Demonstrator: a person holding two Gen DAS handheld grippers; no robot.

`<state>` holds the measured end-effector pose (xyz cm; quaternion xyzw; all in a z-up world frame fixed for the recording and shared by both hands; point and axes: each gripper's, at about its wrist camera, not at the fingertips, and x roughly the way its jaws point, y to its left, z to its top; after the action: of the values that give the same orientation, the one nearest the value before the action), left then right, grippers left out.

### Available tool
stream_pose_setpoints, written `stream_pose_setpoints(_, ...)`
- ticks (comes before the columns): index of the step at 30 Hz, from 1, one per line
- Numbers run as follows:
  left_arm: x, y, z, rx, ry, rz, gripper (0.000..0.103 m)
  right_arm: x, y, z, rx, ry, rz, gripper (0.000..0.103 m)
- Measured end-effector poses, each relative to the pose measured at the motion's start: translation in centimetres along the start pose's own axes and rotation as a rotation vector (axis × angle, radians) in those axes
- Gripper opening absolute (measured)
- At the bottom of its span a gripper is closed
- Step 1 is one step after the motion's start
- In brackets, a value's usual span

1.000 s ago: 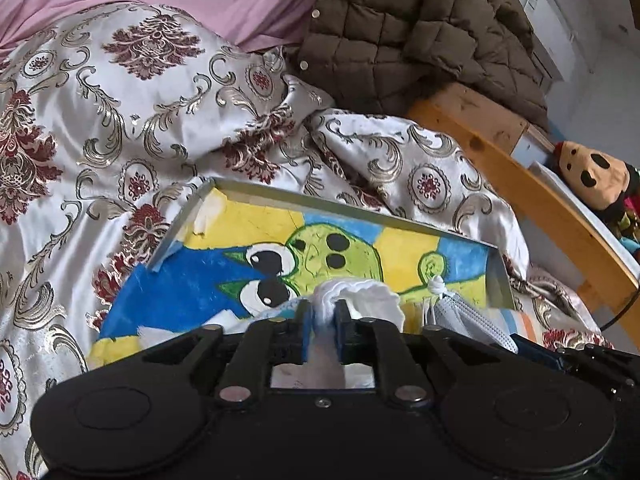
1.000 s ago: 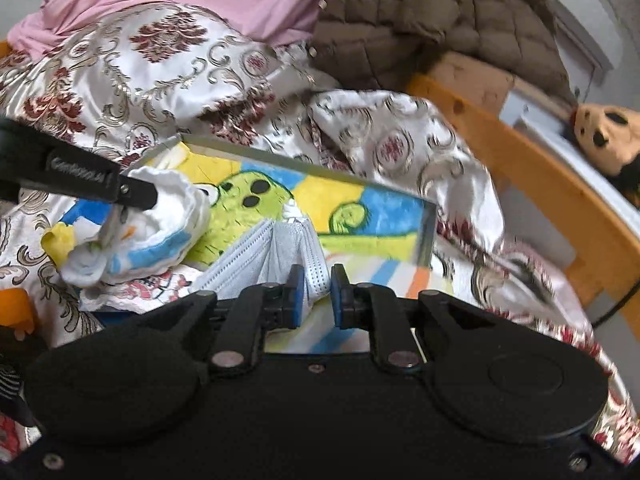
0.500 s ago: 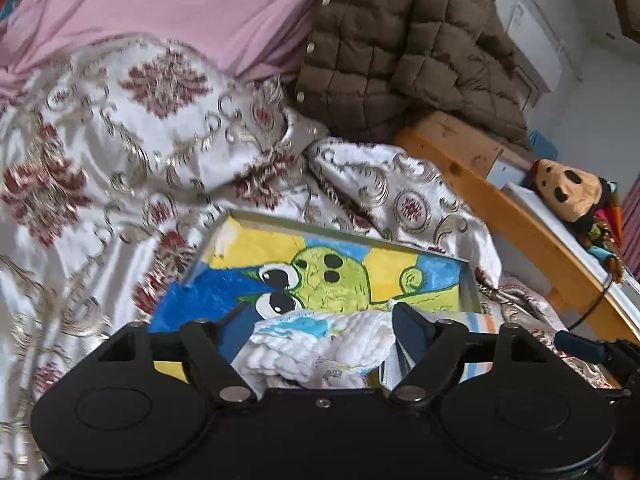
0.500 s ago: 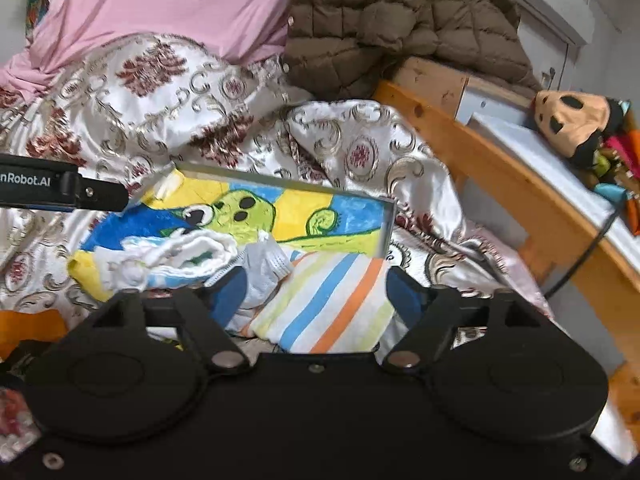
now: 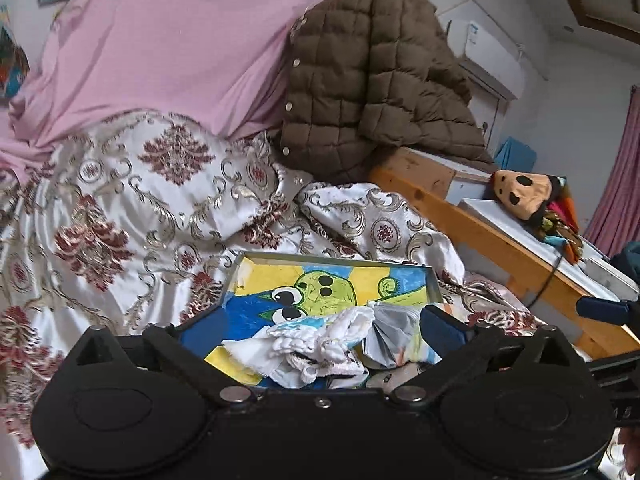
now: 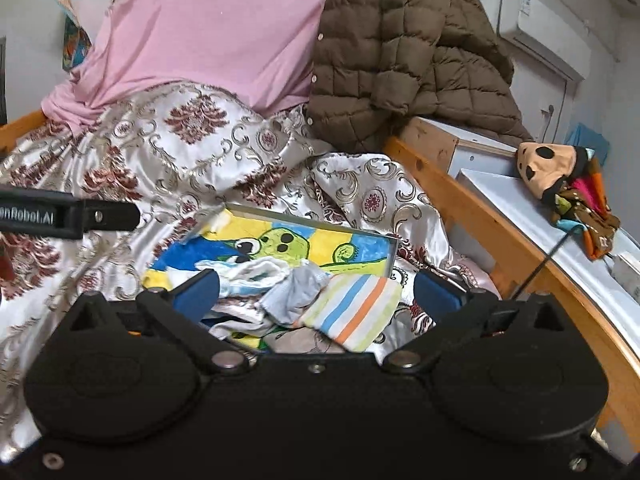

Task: Organize soft objects
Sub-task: 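Open both grippers to release the cloth and mask onto the tray, then move both tools back over the remaining items beside the tray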

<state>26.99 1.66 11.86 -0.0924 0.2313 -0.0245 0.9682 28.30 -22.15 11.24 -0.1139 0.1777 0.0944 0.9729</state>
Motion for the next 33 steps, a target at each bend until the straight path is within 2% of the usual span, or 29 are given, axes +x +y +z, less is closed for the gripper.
stream_pose_setpoints(10,-8.2,-0.6,-2.3,0.065,-0.031,0.011,0.102,-8.7,2.0,-1.4,0.046,0.003,-0.017,0.102)
stream_pose_setpoints(17,-11.3,0.4,-4.7,0.086,-0.016,0.035,0.102,-12.4,3.2,-3.2,0.029,0.027,-0.001,0.102)
stream_pose_setpoints(25,-12.4,1.9,-8.0,0.08,0.029,0.083,0.102,-12.9,4.7,-5.8,0.024,0.105,0.012,0.102)
stream_pose_setpoints(33,-12.2,2.8,-11.2,0.144,0.123,0.096,0.102,-11.8,5.6,-7.6,0.014,0.213,0.042,0.102)
